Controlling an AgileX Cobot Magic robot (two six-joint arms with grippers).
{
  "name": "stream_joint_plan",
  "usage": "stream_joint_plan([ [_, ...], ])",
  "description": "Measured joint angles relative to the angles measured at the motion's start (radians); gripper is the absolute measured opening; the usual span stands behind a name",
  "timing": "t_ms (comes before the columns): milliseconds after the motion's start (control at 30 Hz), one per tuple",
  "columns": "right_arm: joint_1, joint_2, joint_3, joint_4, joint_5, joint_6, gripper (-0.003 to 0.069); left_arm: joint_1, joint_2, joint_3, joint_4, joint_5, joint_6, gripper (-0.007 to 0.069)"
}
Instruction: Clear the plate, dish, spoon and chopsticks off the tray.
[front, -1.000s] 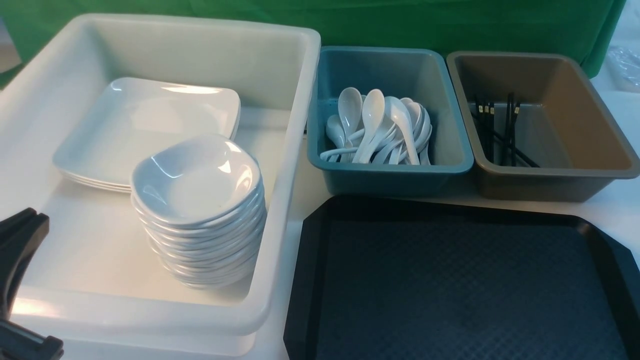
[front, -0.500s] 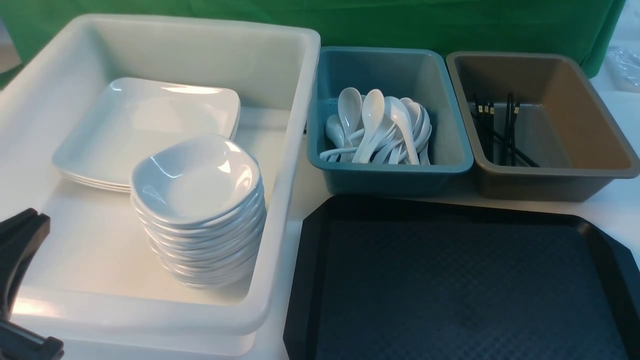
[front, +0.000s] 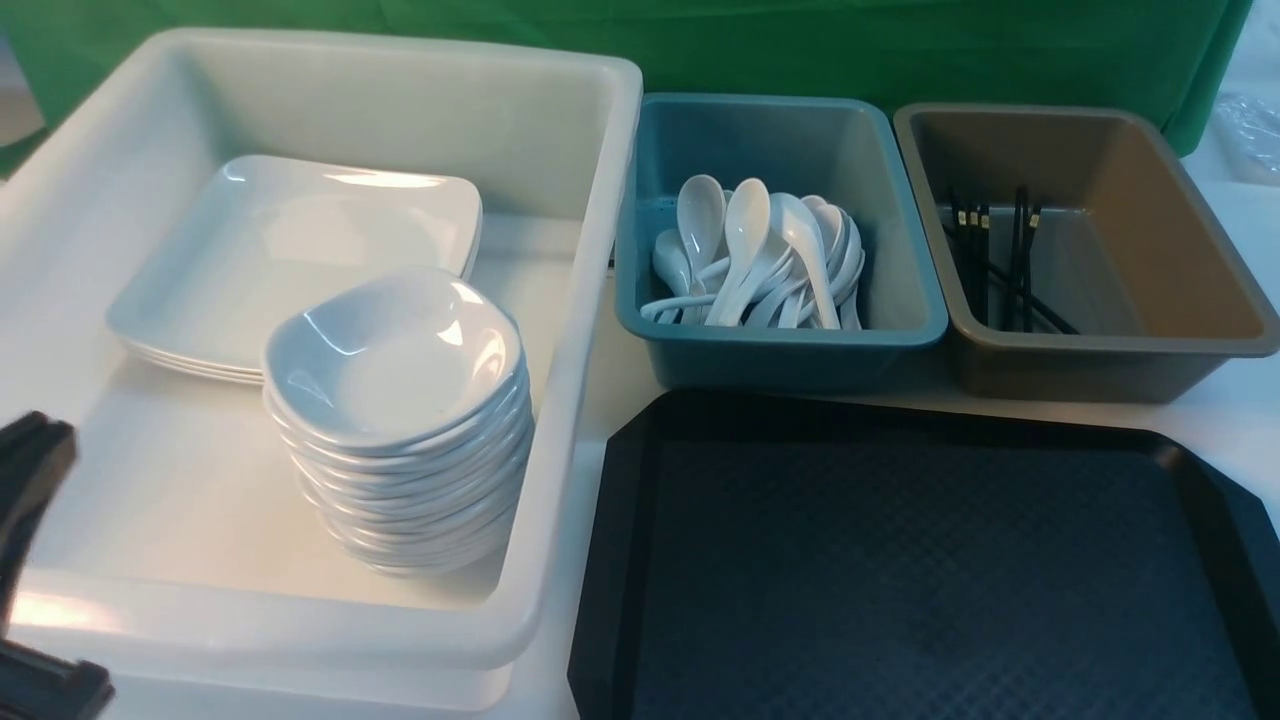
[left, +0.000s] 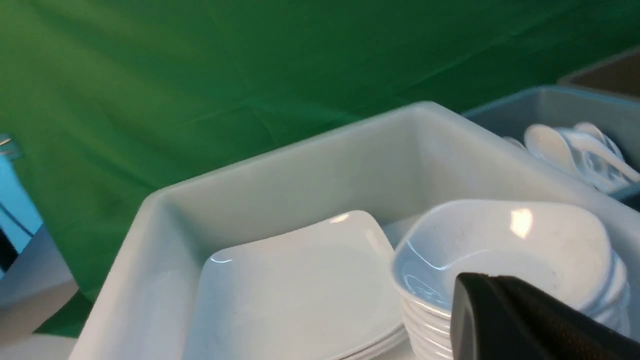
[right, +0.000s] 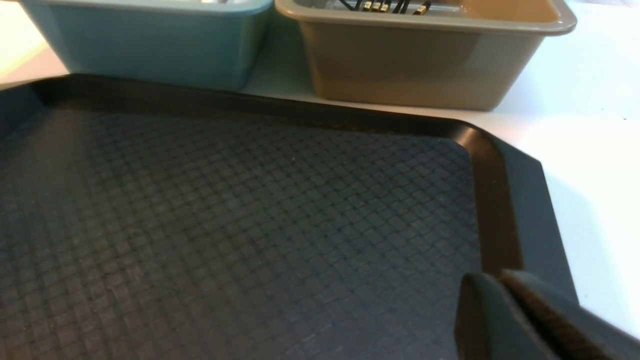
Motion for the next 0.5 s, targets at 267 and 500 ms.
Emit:
stream_joint_plan([
  [267, 0.000, 0.000, 0.000, 0.000, 0.000, 0.001, 0.0097, 0.255, -0.244, 0.176, 0.075, 0.069, -0.254, 0.0019],
  [500, 0.000, 0.000, 0.000, 0.000, -0.002, 0.001, 0.0108, 0.275, -0.310, 0.203, 0.079, 0.294, -0.335, 0.0019],
])
